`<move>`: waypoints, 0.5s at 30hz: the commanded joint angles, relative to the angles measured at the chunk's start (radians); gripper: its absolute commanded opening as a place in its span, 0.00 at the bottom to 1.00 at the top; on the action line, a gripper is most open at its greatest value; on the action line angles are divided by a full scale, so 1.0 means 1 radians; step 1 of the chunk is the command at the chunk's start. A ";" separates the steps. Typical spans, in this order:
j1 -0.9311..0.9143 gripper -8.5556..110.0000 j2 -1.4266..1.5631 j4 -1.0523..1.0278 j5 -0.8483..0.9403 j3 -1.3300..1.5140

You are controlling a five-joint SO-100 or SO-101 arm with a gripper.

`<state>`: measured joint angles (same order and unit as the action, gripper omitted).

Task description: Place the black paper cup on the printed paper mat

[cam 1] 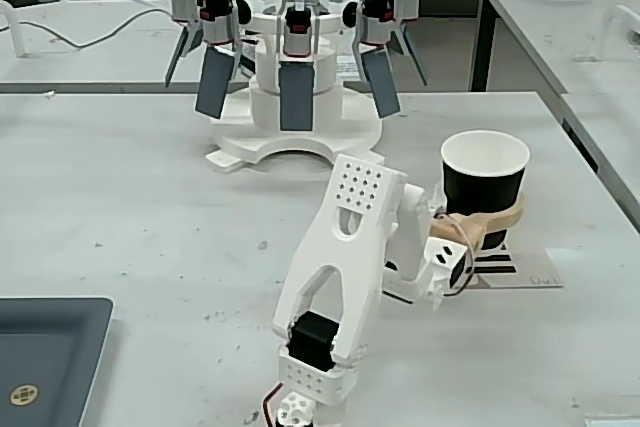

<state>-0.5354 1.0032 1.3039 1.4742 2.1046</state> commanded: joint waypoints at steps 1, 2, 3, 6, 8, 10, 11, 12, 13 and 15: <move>-0.011 0.12 -0.023 0.043 -0.011 -0.069; -0.011 0.12 -0.038 0.046 -0.011 -0.084; -0.011 0.12 -0.054 0.049 -0.011 -0.098; -0.011 0.12 -0.081 0.057 -0.015 -0.123; -0.011 0.12 -0.101 0.060 -0.018 -0.143; -0.011 0.12 -0.123 0.060 -0.018 -0.169; -0.011 0.12 -0.132 0.060 -0.020 -0.183; -0.009 0.12 -0.140 0.060 -0.023 -0.193; -0.009 0.13 -0.147 0.060 -0.026 -0.201; -0.009 0.13 -0.160 0.060 -0.028 -0.213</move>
<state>-0.5369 0.8314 1.3376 1.4603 1.9374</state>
